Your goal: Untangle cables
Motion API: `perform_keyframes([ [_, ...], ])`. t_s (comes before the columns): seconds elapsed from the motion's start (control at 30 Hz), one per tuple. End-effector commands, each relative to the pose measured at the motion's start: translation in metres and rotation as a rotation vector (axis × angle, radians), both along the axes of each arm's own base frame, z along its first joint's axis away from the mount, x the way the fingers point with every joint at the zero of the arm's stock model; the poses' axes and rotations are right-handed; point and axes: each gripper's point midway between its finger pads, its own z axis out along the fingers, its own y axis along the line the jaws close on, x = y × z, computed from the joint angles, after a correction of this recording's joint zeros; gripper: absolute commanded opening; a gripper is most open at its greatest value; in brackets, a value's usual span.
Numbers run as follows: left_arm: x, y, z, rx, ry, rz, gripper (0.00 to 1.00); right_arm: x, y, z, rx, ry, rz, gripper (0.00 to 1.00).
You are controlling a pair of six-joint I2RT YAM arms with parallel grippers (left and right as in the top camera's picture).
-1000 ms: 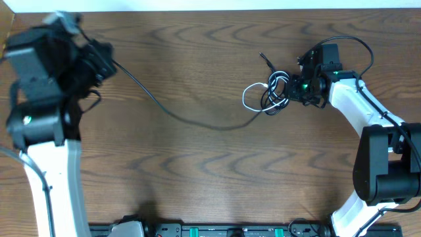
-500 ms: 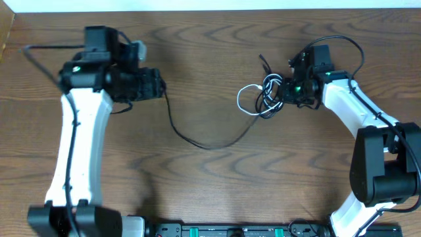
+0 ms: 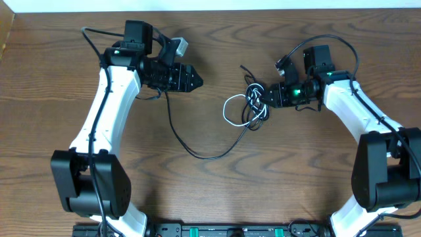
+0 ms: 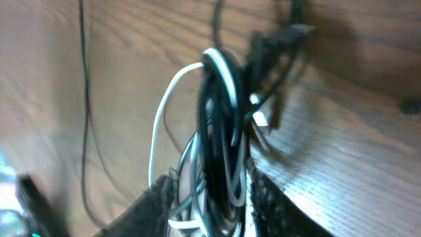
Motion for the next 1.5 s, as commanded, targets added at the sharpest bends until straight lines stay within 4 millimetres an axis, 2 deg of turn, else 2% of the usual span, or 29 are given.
perform_keyframes([
  [0.0, -0.002, -0.018, 0.003, -0.063, -0.01, -0.065, 0.69, -0.003, 0.009, 0.019, 0.055, -0.041, 0.049, 0.44],
  [0.1, 0.0, -0.027, 0.001, -0.063, -0.026, -0.086, 0.69, 0.003, 0.003, 0.024, 0.052, -0.039, 0.005, 0.49],
  [0.23, 0.007, -0.04, -0.002, -0.049, -0.048, -0.077, 0.69, 0.018, -0.023, 0.04, 0.013, -0.057, -0.126, 0.49],
  [0.33, 0.013, -0.051, -0.004, -0.042, -0.041, -0.04, 0.69, 0.029, -0.055, 0.056, -0.031, -0.077, -0.272, 0.49],
  [0.37, 0.012, -0.063, -0.004, -0.051, -0.037, -0.042, 0.69, 0.033, -0.081, 0.063, -0.079, -0.089, -0.378, 0.49],
  [0.43, 0.01, -0.076, -0.005, -0.053, -0.031, -0.036, 0.66, 0.036, -0.109, 0.071, -0.12, -0.098, -0.487, 0.49],
  [0.5, 0.012, -0.082, -0.01, -0.017, -0.004, 0.034, 0.65, 0.036, -0.128, 0.078, -0.129, -0.103, -0.552, 0.49],
  [0.63, 0.013, -0.096, -0.022, 0.048, 0.04, 0.169, 0.65, 0.033, -0.148, 0.077, -0.124, -0.077, -0.615, 0.49],
  [0.67, 0.012, -0.102, -0.024, 0.059, 0.042, 0.187, 0.65, 0.032, -0.151, 0.076, -0.126, -0.07, -0.622, 0.5],
  [0.7, 0.01, -0.117, -0.028, 0.069, 0.041, 0.214, 0.65, 0.03, -0.155, 0.074, -0.134, -0.058, -0.632, 0.49],
  [0.87, 0.004, -0.15, -0.039, 0.093, 0.005, 0.205, 0.64, 0.028, -0.156, 0.072, -0.143, -0.049, -0.636, 0.5],
  [0.93, 0.003, -0.158, -0.045, 0.11, -0.006, 0.198, 0.64, 0.028, -0.156, 0.072, -0.144, -0.048, -0.636, 0.5],
  [0.97, 0.002, -0.162, -0.055, 0.133, -0.007, 0.195, 0.64, 0.028, -0.156, 0.072, -0.145, -0.048, -0.632, 0.5],
  [1.1, 0.007, -0.167, -0.077, 0.159, -0.017, 0.156, 0.64, 0.026, -0.156, 0.071, -0.153, -0.048, -0.62, 0.5],
  [1.2, 0.011, -0.176, -0.092, 0.159, -0.065, 0.043, 0.64, 0.024, -0.155, 0.07, -0.16, -0.047, -0.609, 0.5],
  [1.33, 0.006, -0.201, -0.101, 0.08, -0.126, -0.158, 0.63, 0.024, -0.155, 0.07, -0.161, -0.049, -0.604, 0.5],
  [1.47, 0.01, -0.21, -0.109, 0.049, -0.143, -0.184, 0.62, 0.023, -0.152, 0.069, -0.167, -0.053, -0.586, 0.5],
])
